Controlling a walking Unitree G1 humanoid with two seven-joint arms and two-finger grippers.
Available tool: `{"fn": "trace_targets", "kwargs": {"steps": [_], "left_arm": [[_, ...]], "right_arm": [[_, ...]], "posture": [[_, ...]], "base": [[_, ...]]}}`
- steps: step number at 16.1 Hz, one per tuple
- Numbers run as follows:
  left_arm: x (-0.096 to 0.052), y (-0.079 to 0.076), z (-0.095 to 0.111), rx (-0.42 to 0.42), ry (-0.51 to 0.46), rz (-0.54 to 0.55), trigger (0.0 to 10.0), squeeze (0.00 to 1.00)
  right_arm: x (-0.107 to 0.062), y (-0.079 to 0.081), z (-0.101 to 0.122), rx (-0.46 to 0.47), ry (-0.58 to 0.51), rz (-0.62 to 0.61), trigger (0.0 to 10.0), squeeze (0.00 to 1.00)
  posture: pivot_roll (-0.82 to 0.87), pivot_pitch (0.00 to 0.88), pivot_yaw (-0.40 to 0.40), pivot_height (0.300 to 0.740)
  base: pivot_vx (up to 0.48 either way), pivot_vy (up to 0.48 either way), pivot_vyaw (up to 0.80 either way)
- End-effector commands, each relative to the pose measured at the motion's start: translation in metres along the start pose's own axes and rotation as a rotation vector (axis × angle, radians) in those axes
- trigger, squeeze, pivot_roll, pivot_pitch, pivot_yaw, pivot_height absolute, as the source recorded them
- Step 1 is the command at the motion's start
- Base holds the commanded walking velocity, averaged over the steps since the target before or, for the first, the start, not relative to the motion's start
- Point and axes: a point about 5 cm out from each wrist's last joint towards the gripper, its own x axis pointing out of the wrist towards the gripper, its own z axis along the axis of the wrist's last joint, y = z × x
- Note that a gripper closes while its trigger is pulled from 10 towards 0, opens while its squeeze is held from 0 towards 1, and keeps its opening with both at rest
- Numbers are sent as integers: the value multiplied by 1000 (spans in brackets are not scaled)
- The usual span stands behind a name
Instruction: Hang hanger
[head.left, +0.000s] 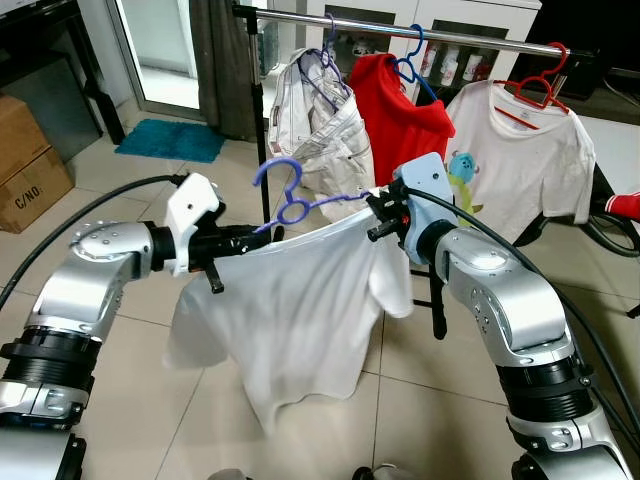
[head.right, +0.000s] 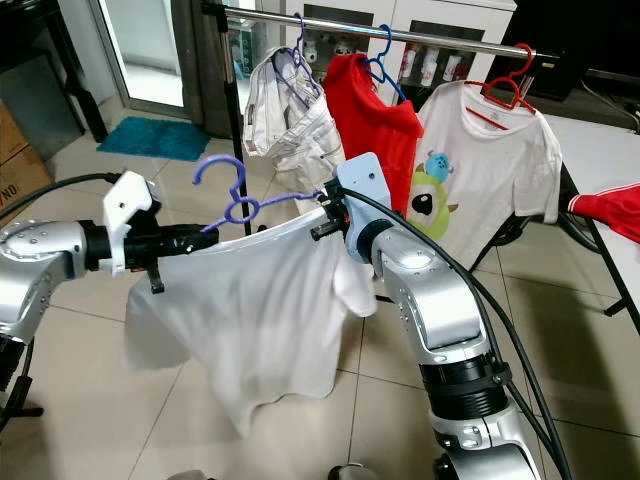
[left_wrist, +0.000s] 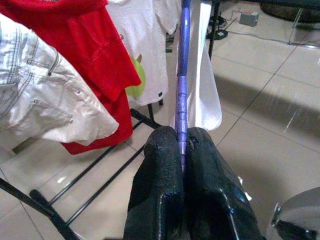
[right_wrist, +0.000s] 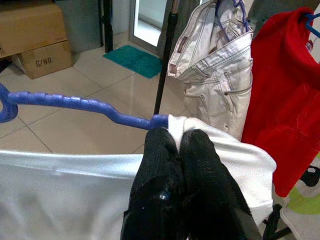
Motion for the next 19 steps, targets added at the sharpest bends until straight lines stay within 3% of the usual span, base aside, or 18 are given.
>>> {"fn": "trace_targets", "kwargs": {"steps": [1,5,11,14,15,16,17,18,19], "left_arm": [[3,1,3,28,9,8,0,0],[6,7,-3,92,64,78,0,0],[26,-7,2,83,15,0,0,0],[31,-4,2,94,20,27,0,0],[30,-3,3,95,17,26,0,0],[30,-2,4,96,14,26,0,0],[28,0,5,97,13,28,0,0],[27,1,5,99,11,28,0,0],[25,1,5,107,8,21,0,0]], "right_arm": [[-2,2,7,-10,-34,20,0,0],[-1,7,9,3,-50,41,0,0],[0,18,12,-16,-62,75,0,0],[0,21,12,-30,-61,88,0,0],[0,20,11,-42,-56,81,8549,0],[-1,20,11,-47,-54,88,10000,0],[-6,22,13,-21,-77,161,10000,635],[-7,21,13,-34,-79,175,10000,1000],[-12,13,16,-54,-88,203,10000,1000]], "posture": [[-45,0,-31,740],[-44,0,-32,740],[-47,0,-30,740],[-47,0,-28,740],[-48,0,-27,740],[-48,0,-27,740],[-48,0,-26,740],[-48,0,-24,740],[-48,0,-24,740]], "base": [[0,0,0],[0,0,0],[0,0,0],[0,0,0],[0,0,0],[0,0,0],[0,0,0],[0,0,0],[0,0,0]]}}
